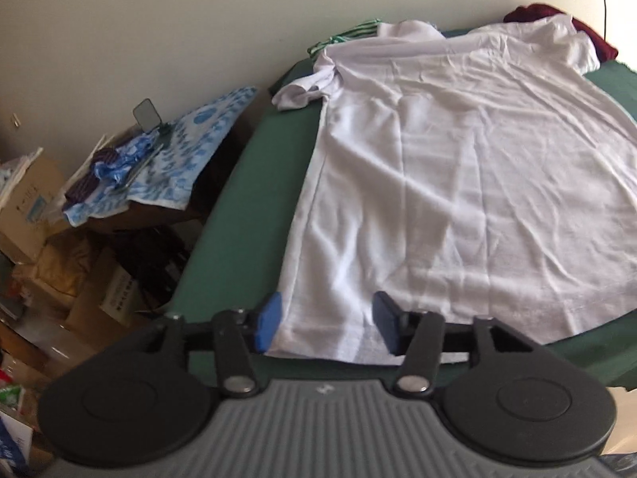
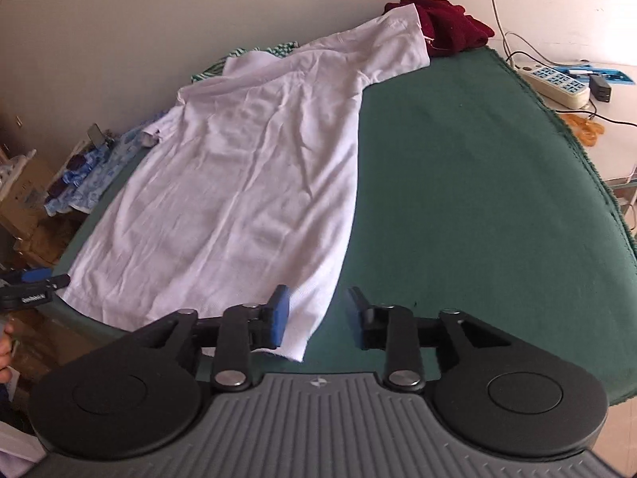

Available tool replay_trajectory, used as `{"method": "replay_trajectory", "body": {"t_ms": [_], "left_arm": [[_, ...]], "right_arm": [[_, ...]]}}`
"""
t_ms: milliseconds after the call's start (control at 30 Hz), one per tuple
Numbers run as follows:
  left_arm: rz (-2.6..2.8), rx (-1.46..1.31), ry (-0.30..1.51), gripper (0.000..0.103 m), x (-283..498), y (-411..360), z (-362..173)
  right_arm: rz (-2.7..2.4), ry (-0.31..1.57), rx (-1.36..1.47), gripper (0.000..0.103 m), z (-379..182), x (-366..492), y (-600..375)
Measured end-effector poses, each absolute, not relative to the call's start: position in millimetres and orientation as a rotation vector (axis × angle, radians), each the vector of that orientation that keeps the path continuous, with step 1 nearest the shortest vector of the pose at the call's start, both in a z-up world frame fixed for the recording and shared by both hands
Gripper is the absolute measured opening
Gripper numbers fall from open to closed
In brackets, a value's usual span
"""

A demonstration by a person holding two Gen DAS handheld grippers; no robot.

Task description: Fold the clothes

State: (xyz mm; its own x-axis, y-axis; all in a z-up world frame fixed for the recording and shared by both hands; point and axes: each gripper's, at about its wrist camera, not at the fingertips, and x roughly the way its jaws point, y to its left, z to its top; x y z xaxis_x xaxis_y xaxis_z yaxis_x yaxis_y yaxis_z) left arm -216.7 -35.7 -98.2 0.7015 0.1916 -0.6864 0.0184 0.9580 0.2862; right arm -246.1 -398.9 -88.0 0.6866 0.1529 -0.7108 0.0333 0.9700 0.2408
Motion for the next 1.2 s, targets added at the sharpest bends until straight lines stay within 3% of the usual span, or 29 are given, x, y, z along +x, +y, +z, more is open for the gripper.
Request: {"method": "replay_trajectory", "body": {"t_ms": [133, 200, 267, 467, 767, 800, 833, 867, 933, 1033, 1100, 1167, 1200], "left_arm": [[0.14, 0.259, 0.76, 0.058, -220, -22, -98], [0.12, 0.299, 0.739, 0.073, -225, -18, -100], [0.076, 0.355, 0.738, 0.077, -231, -19, -103], [-0.053, 0.467, 0.717, 0.076, -231, -20, -117], [-0.16, 0.398, 0.73, 0.07, -216, -5, -116], [-0.176, 0.394, 0.734, 0.07, -218, -5, -114], [-0.181, 0.397, 0.736, 0.07, -221, -6, -114], [-0.18, 0.404, 0.737, 0.071, -223, -7, -114], [-0.169, 0.407, 0.74, 0.071, -227, -4, -116], [-0.186, 0.348, 0.776, 0.057, -225, 7, -114], [-0.203, 0.324, 0.813, 0.026, -223, 11, -112], [-0.214, 0.296, 0.843, 0.015, -221, 14, -110], [-0.22, 0.274, 0.858, 0.015, -220, 17, -108]], "right_arm": [[0.109, 0.799, 0.222, 0.041, -88, -262, -392], [0.129, 0.791, 0.211, 0.042, -88, -271, -388], [0.137, 0.782, 0.185, 0.042, -90, -277, -383], [0.042, 0.728, -0.017, 0.041, -104, -283, -360], [-0.045, 0.574, 0.096, 0.037, -103, -262, -340], [-0.044, 0.578, 0.089, 0.034, -102, -260, -338], [-0.045, 0.589, 0.078, 0.01, -101, -258, -337], [-0.053, 0.599, 0.081, 0.0, -100, -258, -336], [-0.077, 0.607, 0.104, 0.001, -96, -259, -338], [-0.086, 0.611, 0.149, 0.001, -88, -264, -345], [-0.081, 0.607, 0.171, 0.001, -81, -270, -351], [-0.076, 0.606, 0.176, 0.0, -76, -276, -355], [-0.076, 0.611, 0.169, 0.0, -74, -278, -356]]}}
